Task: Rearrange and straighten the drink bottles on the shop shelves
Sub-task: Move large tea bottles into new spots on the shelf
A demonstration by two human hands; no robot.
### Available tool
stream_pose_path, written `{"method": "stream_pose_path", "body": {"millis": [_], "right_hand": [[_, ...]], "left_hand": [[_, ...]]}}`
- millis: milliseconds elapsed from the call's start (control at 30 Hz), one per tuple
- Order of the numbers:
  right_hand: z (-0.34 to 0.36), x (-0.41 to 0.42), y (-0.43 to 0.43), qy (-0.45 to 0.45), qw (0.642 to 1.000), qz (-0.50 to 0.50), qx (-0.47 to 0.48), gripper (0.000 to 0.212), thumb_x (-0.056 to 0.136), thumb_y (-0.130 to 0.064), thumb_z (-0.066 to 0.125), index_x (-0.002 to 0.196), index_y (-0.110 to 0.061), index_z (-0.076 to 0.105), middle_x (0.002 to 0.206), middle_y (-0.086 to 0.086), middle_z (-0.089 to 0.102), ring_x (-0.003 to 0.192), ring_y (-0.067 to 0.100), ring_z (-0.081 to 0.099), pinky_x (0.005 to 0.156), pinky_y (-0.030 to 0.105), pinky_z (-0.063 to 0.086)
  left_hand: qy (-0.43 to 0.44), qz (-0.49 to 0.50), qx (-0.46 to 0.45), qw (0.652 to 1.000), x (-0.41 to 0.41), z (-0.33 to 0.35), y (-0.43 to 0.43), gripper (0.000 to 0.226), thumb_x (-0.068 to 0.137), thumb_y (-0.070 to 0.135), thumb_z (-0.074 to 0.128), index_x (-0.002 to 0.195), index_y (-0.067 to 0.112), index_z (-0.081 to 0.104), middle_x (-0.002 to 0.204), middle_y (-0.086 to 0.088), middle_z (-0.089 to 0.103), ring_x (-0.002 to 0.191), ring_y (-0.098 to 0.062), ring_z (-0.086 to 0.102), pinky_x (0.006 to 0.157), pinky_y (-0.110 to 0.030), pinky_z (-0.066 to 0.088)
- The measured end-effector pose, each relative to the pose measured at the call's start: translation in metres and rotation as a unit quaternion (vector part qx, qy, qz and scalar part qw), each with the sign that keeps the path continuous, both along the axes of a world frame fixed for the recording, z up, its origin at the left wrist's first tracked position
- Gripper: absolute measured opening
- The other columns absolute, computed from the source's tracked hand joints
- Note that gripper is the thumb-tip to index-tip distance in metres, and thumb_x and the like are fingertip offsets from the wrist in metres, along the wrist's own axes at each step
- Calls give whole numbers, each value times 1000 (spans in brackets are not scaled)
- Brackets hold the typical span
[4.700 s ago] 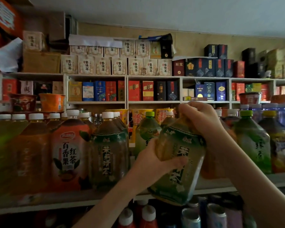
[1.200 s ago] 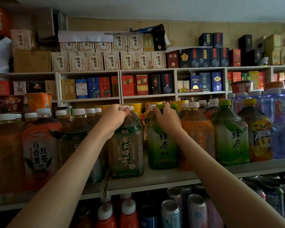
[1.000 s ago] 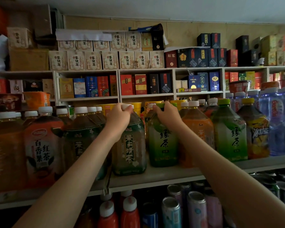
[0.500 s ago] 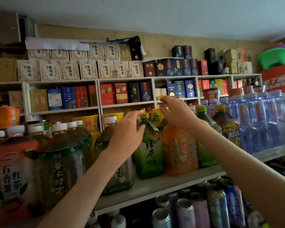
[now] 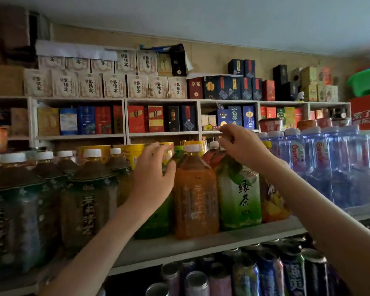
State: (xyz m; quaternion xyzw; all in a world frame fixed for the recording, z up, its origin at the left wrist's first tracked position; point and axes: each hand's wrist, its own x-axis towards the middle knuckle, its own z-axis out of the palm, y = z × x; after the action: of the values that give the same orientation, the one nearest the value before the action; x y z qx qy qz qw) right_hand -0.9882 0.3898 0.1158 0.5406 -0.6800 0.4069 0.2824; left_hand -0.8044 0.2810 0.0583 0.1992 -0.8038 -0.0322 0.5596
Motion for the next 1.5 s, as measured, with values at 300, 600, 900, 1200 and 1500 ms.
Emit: {"method": "stream_pose_path", "body": {"millis": [300,600,900,1200,1500], "right_hand": [[-25,-46,0,-143,982,118,32,35,92,-41,55,117,-17,52,95,-2,58,88,15,59,74,27,54],[-36,-47,-5,-155,977,137,-43,36,92,-46,53,91,-12,64,79,2,65,68,7,60,60,22,52],[-27,-41,12,-127,980,125,-83,28,93,-42,53,76,-19,58,65,-7,55,58,3,52,46,8,39],[6,-20,42,-151,971,144,-118,35,89,-48,55,77,-17,64,65,-1,59,57,12,55,53,22,47],[7,38,34,-200,945,249,-67,42,89,-46,57,85,-5,66,73,16,63,67,28,64,71,41,57]], "left_hand": [[-25,-28,99,994,-50,-3,35,62,84,41,63,135,24,33,131,7,47,113,-2,43,91,-19,36],[-139,-22,182,973,-52,-4,23,113,66,42,80,146,29,2,150,1,24,134,-19,32,109,-42,33],[-109,-24,161,981,-56,-10,18,101,69,49,73,147,19,15,143,1,29,130,-19,35,106,-47,37],[-77,-61,163,982,-56,-14,21,80,86,47,57,148,20,15,148,2,25,133,-18,31,110,-45,32],[11,-163,144,976,13,10,45,39,97,23,44,135,31,40,136,18,38,125,4,33,98,-19,34]]}}
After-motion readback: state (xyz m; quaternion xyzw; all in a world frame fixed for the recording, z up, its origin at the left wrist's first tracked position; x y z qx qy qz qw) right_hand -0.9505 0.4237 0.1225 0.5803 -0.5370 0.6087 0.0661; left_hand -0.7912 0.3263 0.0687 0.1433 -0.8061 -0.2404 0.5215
